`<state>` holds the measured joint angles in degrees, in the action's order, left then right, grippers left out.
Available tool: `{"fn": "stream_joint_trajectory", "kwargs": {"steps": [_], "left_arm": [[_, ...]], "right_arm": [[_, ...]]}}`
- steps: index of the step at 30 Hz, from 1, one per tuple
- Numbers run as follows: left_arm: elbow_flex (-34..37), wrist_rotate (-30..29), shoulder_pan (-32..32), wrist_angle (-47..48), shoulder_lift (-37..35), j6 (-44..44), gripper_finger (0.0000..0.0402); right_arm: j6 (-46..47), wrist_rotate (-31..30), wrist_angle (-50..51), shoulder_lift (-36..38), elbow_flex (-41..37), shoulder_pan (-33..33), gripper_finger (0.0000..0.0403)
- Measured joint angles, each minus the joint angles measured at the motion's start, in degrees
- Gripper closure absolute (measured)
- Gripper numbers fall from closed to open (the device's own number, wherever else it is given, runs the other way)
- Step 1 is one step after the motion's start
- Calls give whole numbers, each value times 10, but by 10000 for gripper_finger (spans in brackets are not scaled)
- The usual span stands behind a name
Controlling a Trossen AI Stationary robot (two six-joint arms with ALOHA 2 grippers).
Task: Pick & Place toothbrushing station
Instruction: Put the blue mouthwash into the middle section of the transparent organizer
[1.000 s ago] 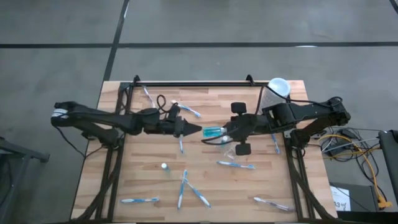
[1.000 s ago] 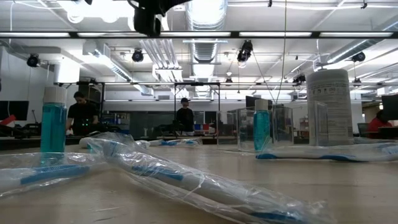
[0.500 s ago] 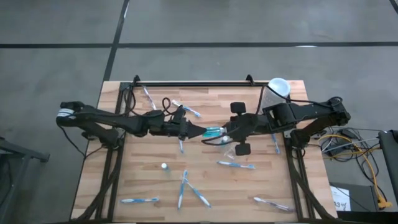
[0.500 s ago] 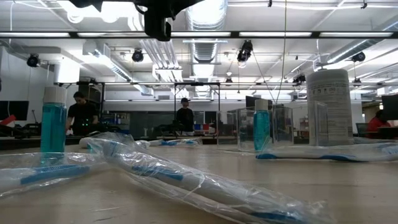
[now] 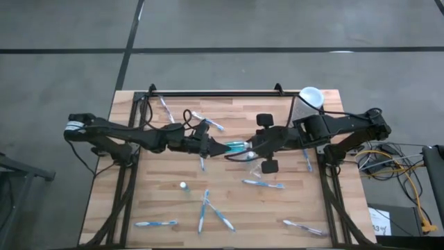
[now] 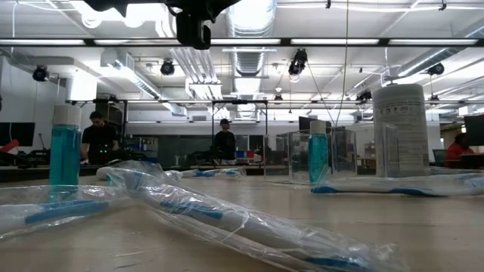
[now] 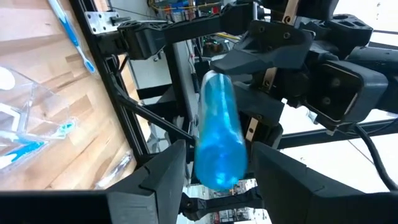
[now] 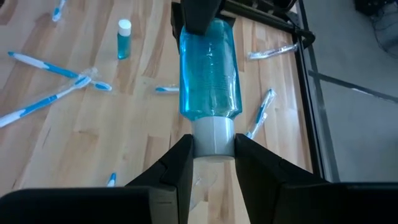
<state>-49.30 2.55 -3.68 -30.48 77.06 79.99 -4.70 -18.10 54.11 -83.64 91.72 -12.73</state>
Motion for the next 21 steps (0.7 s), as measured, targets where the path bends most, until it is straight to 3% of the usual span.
{"fn": "stream_joint_trajectory", "kwargs": {"steps": [8,21], "left_arm": [[0,-1,2,0,0,0,221],[0,-6,3,0,0,-2,305]], "right_arm": [[-2,0,-2,0,0,0,305],[0,0,-1,0,0,0,305]]}}
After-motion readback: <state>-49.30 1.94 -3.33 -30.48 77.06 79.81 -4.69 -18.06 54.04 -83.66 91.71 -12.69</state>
